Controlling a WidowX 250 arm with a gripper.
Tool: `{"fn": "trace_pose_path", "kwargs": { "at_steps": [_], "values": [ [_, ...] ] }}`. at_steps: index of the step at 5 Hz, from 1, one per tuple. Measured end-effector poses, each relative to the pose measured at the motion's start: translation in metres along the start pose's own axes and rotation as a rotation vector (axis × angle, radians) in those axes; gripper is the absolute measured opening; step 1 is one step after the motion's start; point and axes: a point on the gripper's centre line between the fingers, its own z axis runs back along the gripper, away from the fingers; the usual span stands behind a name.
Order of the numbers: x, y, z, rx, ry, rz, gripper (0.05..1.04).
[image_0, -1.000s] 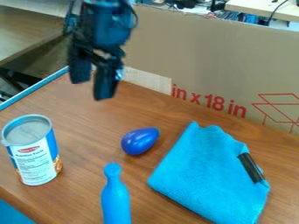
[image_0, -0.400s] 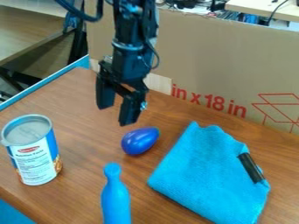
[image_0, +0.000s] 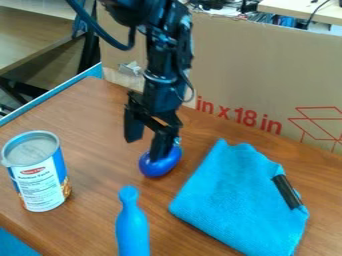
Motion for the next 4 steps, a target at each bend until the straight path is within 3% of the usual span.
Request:
{"fn": "trace_pose_path", "kwargs": {
  "at_steps": [1,2,3,4],
  "values": [
    [0.007,-0.004,-0.011,-0.057,-0.040,-0.042,1.001],
    [0.006,0.005,-0.026,-0.072,-0.020,-0.067,1.001],
    [0.005,0.010,-0.039,-0.048,0.011,-0.064,0.964],
    [0.003,0.011,-0.041,-0.054,0.031,-0.059,0.849]
  ]
}}
